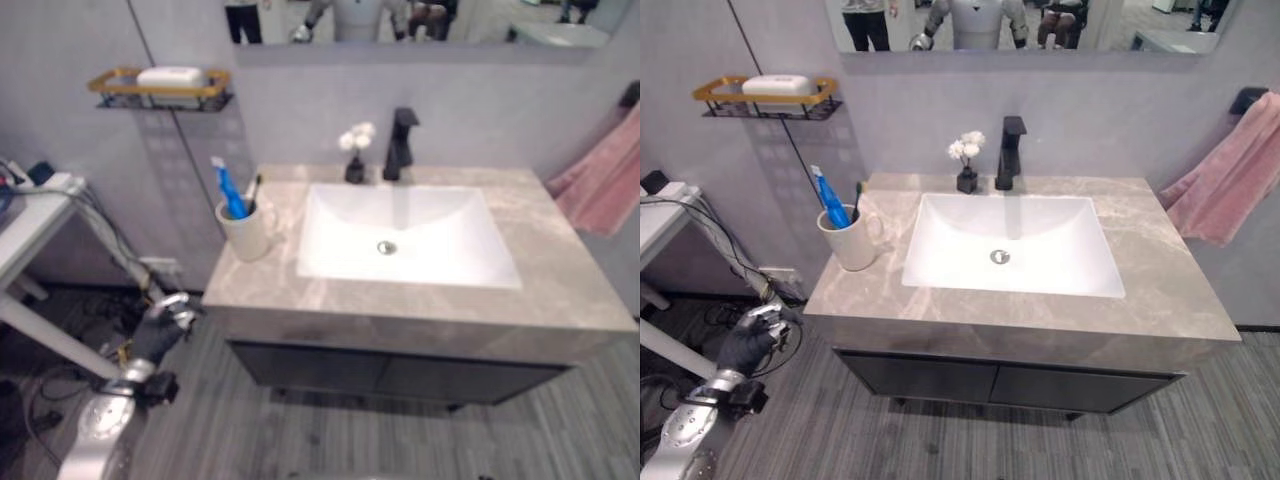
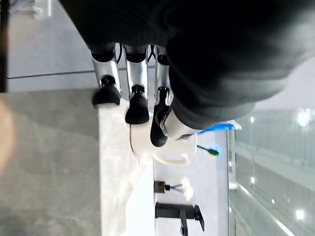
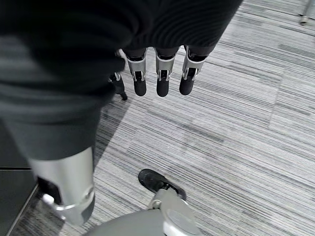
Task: Put brush and paste in cup on sink, flatten towel.
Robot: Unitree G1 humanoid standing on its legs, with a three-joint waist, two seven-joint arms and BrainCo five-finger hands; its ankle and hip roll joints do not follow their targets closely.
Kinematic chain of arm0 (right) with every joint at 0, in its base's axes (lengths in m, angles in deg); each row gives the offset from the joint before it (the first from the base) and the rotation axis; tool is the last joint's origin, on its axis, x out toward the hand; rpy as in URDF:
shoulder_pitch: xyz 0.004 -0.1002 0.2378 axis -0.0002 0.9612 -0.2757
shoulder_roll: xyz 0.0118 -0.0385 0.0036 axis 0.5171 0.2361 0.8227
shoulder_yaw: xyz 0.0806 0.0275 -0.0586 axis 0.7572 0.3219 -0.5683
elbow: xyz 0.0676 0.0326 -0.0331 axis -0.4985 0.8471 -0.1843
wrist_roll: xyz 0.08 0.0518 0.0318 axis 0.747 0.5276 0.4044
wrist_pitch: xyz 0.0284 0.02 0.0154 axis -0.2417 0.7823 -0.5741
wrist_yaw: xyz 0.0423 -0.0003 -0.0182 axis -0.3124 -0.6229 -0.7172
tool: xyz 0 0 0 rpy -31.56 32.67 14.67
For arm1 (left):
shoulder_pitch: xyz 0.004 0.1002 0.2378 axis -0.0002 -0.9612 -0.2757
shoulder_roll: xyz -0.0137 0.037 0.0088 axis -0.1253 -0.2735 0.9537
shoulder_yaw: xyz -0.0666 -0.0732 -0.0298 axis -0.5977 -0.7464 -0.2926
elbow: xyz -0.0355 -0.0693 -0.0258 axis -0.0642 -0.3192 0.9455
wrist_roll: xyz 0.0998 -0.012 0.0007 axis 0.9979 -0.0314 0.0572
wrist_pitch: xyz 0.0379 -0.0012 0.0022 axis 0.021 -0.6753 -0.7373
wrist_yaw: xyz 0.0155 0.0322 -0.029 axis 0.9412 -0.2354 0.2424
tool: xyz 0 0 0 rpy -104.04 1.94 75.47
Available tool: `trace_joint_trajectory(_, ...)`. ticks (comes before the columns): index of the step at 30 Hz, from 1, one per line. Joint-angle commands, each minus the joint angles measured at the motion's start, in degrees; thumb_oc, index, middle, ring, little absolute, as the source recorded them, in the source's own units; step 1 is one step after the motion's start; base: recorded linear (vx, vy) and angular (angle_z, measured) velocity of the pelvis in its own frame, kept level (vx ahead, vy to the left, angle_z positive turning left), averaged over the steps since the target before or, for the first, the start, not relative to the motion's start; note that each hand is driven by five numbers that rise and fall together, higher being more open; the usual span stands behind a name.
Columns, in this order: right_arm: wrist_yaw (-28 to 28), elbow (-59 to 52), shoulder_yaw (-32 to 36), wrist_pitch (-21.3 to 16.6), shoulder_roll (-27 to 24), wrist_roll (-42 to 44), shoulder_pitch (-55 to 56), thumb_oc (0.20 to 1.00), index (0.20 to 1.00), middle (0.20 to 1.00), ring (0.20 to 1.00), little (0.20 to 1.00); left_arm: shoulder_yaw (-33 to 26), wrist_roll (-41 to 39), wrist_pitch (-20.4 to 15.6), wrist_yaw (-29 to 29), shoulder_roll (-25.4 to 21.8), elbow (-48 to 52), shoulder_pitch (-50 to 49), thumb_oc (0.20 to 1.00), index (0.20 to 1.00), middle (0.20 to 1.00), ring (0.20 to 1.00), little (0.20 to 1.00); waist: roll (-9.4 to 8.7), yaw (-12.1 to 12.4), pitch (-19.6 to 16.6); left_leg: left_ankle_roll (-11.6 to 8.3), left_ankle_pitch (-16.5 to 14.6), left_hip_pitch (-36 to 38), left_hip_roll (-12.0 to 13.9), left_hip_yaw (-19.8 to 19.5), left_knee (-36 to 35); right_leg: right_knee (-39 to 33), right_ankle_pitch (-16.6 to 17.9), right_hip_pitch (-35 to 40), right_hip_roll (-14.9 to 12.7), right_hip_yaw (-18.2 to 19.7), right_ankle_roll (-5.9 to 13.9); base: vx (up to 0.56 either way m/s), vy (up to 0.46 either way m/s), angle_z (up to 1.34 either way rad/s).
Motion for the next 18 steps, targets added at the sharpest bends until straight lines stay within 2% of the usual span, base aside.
trace_joint_trajectory(1, 0.8, 1.5, -0.9, -0.3, -0.8, 0.6, -2.4, 1.000, 1.000, 1.000, 1.000, 1.000, -3.2, 1.6, -4.6, -2.0, -0.2, 1.0, 5.3, 0.200, 0.200, 0.200, 0.200, 0.200, -2.39, -1.0, 1.6, 1.26, -4.6, 1.4, 0.6, -1.7, 0.8, 0.3, 0.6, -0.3, -1.4, -0.9, 1.43, 0.01, -0.007, -0.08)
trace_joint_trajectory(18, 1.3, 0.9, -0.1, 0.2, -0.9, 2.2, -1.7, 1.000, 1.000, 1.000, 1.000, 1.000, -1.9, 0.1, -4.4, -5.5, 2.6, -5.4, 12.4, 0.200, 0.200, 0.200, 0.200, 0.200, -2.54, -2.7, 2.2, 1.16, -5.2, 2.3, 0.8, -0.4, 0.8, 0.3, -0.1, -0.2, -0.9, 0.6, 1.26, 0.03, -0.002, -0.06)
